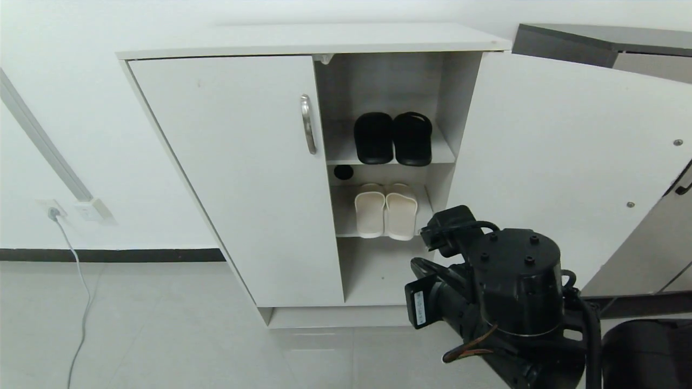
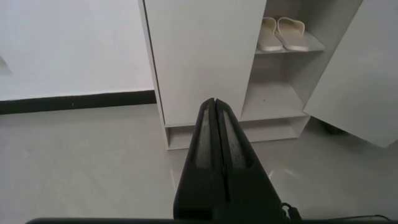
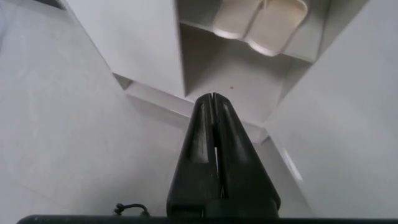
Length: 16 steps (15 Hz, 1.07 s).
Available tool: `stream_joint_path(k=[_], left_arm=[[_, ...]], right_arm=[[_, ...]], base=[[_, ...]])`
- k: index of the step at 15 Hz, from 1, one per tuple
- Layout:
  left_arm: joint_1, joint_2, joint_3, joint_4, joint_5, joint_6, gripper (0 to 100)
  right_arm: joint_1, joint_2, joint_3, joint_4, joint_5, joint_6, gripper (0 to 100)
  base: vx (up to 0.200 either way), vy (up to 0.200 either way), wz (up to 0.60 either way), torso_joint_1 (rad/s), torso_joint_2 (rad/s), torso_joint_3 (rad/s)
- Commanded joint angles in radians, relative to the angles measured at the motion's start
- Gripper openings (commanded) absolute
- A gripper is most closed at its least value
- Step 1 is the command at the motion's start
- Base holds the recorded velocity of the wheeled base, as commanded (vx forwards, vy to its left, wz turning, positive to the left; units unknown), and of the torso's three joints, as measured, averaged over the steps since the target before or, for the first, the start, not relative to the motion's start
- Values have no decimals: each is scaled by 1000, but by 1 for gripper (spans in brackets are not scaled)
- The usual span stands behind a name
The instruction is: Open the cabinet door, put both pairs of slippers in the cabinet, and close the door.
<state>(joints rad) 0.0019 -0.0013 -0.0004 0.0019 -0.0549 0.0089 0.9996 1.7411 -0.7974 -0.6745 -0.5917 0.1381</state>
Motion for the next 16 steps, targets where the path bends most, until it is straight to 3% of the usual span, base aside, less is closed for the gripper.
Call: stream_joint_path(k=[1, 16], left_arm=[[0, 1, -1, -2, 0, 0, 0], [0, 1, -1, -2, 0, 2, 0]], right_arm=[[4, 2, 0, -4, 1, 0, 0], [2, 2, 11, -5, -7, -2, 0]], base=[[0, 0, 0, 66, -569, -378], [0, 0, 0, 129, -482, -339]])
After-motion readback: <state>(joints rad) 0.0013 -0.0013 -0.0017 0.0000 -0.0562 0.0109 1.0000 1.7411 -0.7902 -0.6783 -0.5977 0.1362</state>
